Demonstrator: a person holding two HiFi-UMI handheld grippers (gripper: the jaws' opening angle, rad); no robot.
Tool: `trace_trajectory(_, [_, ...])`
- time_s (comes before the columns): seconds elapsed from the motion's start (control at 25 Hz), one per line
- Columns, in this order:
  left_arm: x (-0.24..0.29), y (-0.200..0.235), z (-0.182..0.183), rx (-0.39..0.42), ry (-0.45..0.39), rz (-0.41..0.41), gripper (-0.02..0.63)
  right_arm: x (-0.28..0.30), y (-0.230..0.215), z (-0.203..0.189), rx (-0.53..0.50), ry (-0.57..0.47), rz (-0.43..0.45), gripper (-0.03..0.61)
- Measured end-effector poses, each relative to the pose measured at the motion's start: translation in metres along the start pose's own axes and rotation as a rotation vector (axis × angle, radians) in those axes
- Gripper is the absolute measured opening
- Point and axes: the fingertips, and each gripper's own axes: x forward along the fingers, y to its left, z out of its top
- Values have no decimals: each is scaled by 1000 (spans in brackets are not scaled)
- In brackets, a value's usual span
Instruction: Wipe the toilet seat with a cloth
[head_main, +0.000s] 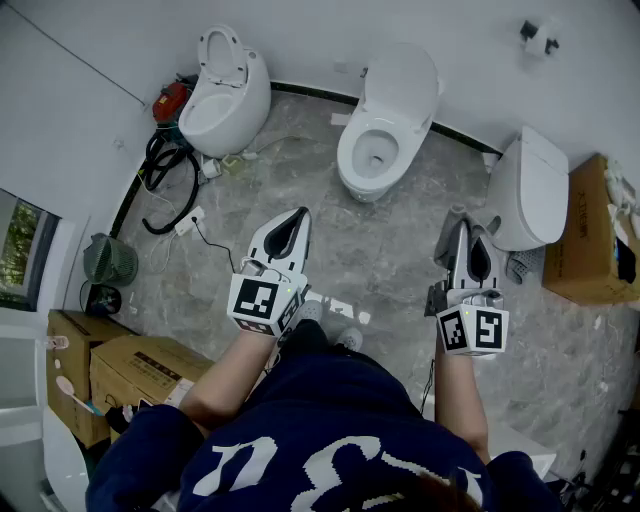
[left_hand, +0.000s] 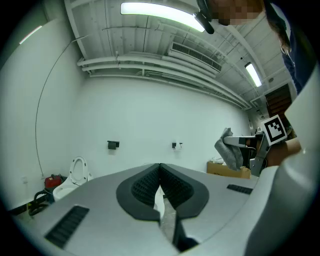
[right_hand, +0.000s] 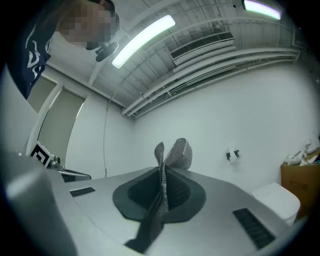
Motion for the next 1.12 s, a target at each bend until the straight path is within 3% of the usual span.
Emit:
trace_trajectory(0.2, [2, -7, -6, 3, 17, 3, 11, 1, -2, -3, -18, 13, 15, 23])
trace_trajectory(0.72, [19, -2, -4, 17, 25, 37, 11, 8, -25, -1, 85, -31, -11, 25])
trace_trajectory(1.12, [76, 36, -18, -17, 58, 51, 11, 68, -43, -18, 105, -15, -19, 26])
